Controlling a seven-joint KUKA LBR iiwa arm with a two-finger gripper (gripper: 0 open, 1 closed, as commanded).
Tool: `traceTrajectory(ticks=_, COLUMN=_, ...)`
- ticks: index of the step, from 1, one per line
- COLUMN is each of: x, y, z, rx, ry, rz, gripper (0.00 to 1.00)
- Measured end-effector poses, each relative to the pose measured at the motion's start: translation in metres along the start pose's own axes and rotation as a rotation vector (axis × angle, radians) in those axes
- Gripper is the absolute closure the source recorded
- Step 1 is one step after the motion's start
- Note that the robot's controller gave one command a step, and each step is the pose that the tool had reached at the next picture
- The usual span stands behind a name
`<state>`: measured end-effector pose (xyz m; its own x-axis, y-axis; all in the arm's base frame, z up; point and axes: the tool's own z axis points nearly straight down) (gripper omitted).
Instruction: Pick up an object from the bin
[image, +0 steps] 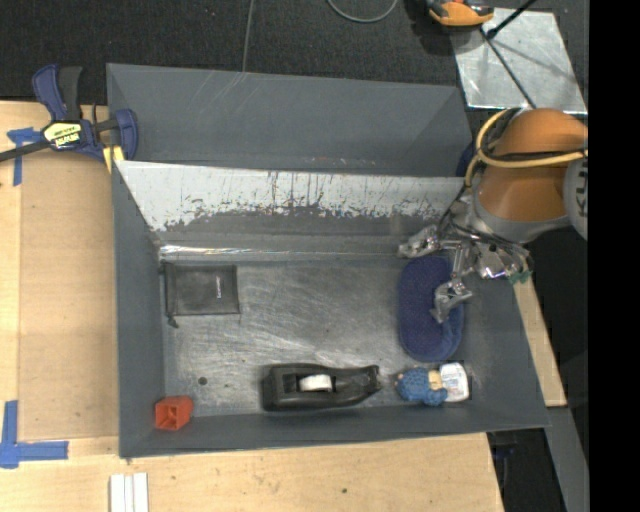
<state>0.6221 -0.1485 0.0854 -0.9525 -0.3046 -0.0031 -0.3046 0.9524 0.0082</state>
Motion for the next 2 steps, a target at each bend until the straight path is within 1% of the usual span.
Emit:
traceTrajectory(ticks=1, x=0.000, y=0.000, z=-0.002, rx=0.001, ry=-0.002, rz=0.000, gripper=1.00)
traceTrajectory(ticks=2, x=-0.001, y=0.015, z=-0.103, rx=0.014, ry=-0.009, rz=-0.011, gripper=1.00)
